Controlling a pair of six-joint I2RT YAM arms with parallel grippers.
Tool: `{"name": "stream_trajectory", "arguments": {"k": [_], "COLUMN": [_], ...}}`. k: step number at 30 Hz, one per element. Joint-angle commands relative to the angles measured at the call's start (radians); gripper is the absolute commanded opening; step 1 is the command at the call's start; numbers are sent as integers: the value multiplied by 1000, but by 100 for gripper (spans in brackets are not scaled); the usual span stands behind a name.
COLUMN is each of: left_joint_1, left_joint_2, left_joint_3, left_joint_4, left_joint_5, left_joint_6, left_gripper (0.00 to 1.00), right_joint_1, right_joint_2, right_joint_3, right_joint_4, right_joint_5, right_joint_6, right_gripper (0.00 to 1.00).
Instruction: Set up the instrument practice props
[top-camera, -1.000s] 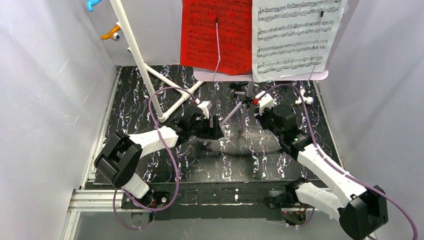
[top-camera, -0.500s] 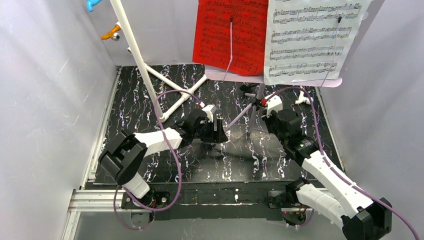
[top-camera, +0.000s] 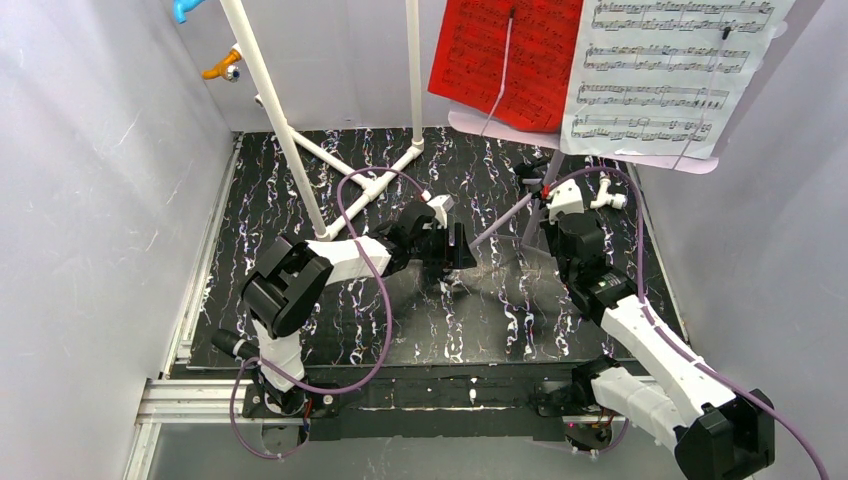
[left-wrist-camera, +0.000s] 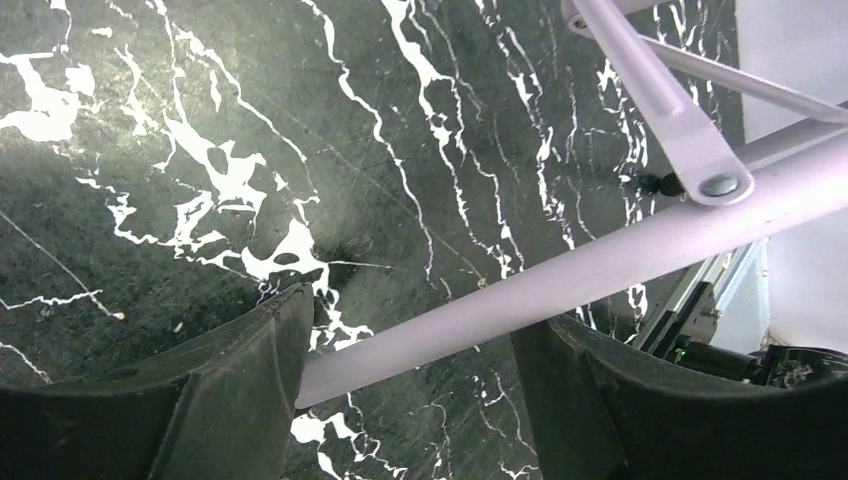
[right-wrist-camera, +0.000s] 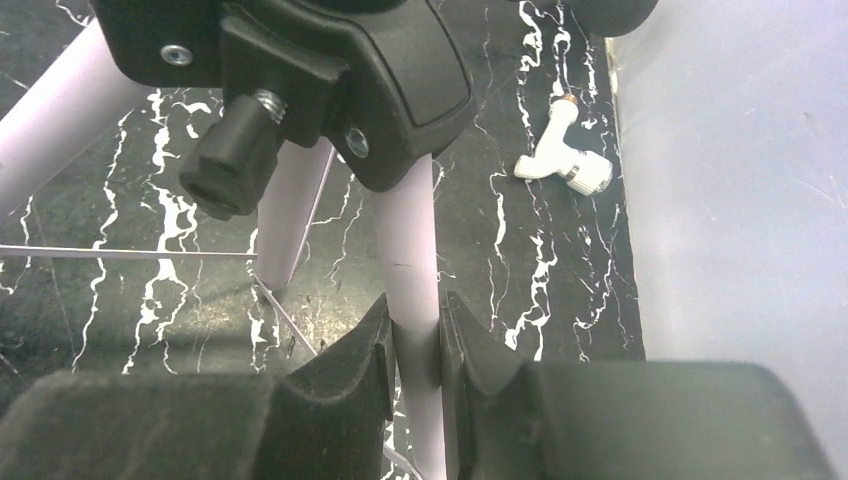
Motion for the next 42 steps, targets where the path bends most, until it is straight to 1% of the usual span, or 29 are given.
{"name": "stream_trajectory", "arguments": {"k": [1, 3, 7, 8, 10, 13, 15, 17, 19, 21, 24, 25, 28, 29, 35, 38, 39, 42], "left_joint_1": [-7, -7, -5, -6, -6, -2, 1, 5, 7, 10, 13, 14, 19, 22, 38, 49, 52, 55], "left_joint_2": [-15, -34, -77, -85, -93, -86, -76, -76, -88, -108, -143, -154, -186, -196, -316, -412, -445, -546], "left_joint_3": [36, 25, -5, -11, -16, -17, -14, -18, -23, -33, -53, -59, -78, -83, -130, -166, -180, -220], "left_joint_4": [5, 4, 5, 4, 4, 4, 5, 5, 5, 5, 3, 3, 2, 1, -25, -53, -64, -99], "left_joint_5": [50, 50, 57, 57, 61, 64, 67, 70, 70, 72, 74, 75, 79, 83, 96, 100, 101, 103], "left_joint_6": [-17, -10, 6, 8, 11, 19, 15, 14, 18, 23, 29, 30, 26, 24, 22, 31, 34, 37], "left_gripper": [71, 73, 77, 78, 79, 79, 79, 80, 83, 87, 97, 98, 98, 98, 98, 98, 98, 98], "right_joint_1": [-53, -54, -54, -54, -54, -54, -54, -54, -54, -54, -54, -54, -54, -54, -54, -54, -54, -54], "right_joint_2": [38, 44, 1, -2, 3, 9, 9, 11, 10, 2, -25, -35, -71, -83, -212, -287, -311, -348], "right_joint_3": [-35, -27, -36, -31, -4, 20, 23, 24, 27, 34, 52, 61, 97, 109, 172, 189, 191, 199], "right_joint_4": [-87, -98, -60, -56, -87, -119, -124, -128, -135, -149, -188, -202, -256, -275, -383, -428, -440, -488], "right_joint_5": [105, 80, -95, -141, -208, -213, -224, -240, -257, -266, -280, -291, -305, -299, -257, -193, -149, 96], "right_joint_6": [50, 50, 33, 41, 48, 39, 19, 15, 21, 35, 58, 63, 85, 92, 182, 250, 278, 385], "right_gripper": [1, 1, 1, 9, 10, 16, 14, 14, 18, 35, 60, 70, 92, 97, 98, 98, 98, 99]}}
